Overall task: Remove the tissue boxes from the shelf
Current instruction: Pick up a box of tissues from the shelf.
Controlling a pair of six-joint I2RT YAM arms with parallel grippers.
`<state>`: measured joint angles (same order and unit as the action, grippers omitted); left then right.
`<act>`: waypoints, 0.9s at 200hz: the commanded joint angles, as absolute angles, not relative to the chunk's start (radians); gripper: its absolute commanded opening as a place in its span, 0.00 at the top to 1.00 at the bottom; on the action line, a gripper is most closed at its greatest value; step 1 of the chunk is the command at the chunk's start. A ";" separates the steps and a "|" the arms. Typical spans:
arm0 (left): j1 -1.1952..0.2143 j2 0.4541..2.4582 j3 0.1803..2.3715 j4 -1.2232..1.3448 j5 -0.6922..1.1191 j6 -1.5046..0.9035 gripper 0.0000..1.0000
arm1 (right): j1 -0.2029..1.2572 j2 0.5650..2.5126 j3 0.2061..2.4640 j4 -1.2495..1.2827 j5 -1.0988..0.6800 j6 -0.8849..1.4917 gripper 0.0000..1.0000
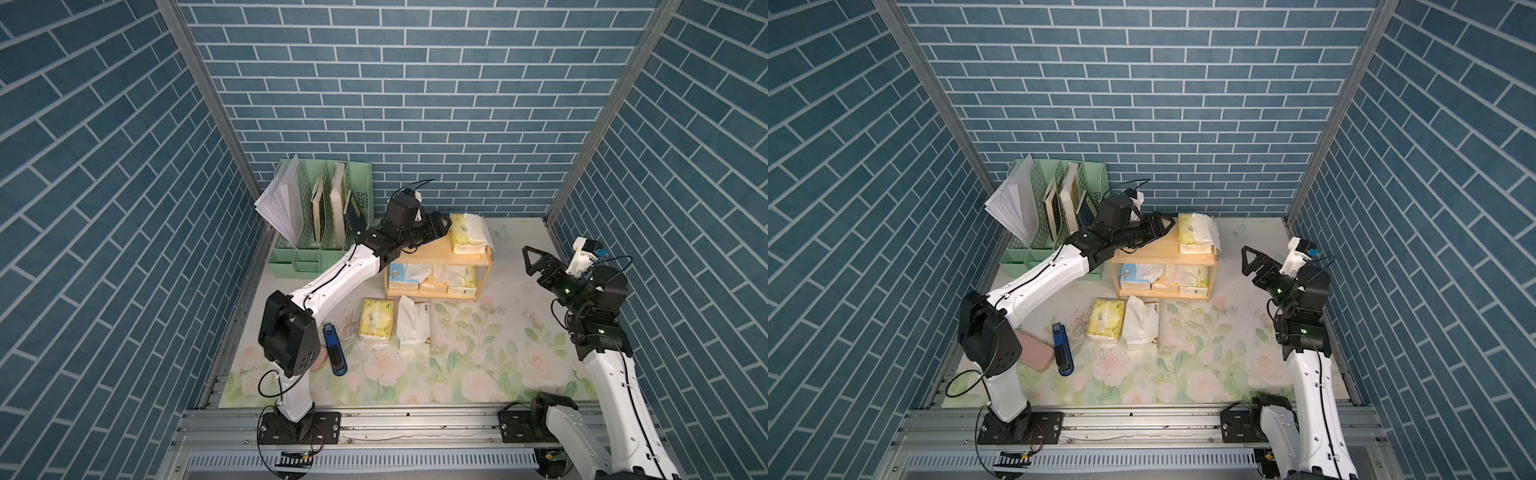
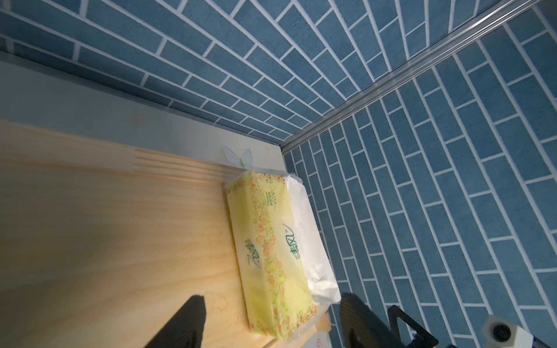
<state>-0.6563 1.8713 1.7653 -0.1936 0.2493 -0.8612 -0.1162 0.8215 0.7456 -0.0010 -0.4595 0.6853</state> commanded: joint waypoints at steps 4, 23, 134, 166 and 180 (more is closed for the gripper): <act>-0.668 1.932 1.856 -0.218 0.273 -0.862 0.29 | -0.115 0.820 0.767 -0.002 -0.465 0.710 0.00; -0.679 1.977 1.897 -0.238 0.261 -0.857 0.29 | -0.116 0.819 0.762 -0.001 -0.457 0.706 0.00; -0.703 2.082 1.970 -0.256 0.258 -0.858 0.53 | -0.116 0.845 0.759 0.017 -0.465 0.687 0.00; -0.704 2.080 1.970 -0.254 0.251 -0.856 0.65 | -0.116 0.856 0.762 0.022 -0.471 0.686 0.00; -0.704 2.079 1.970 -0.250 0.250 -0.856 0.70 | -0.115 0.862 0.764 0.023 -0.474 0.684 0.00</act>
<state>-0.6998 2.0693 1.9491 -0.2440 0.2554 -0.8650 -0.1162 0.8536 0.7456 0.0002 -0.4603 0.6846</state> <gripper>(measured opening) 0.334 0.999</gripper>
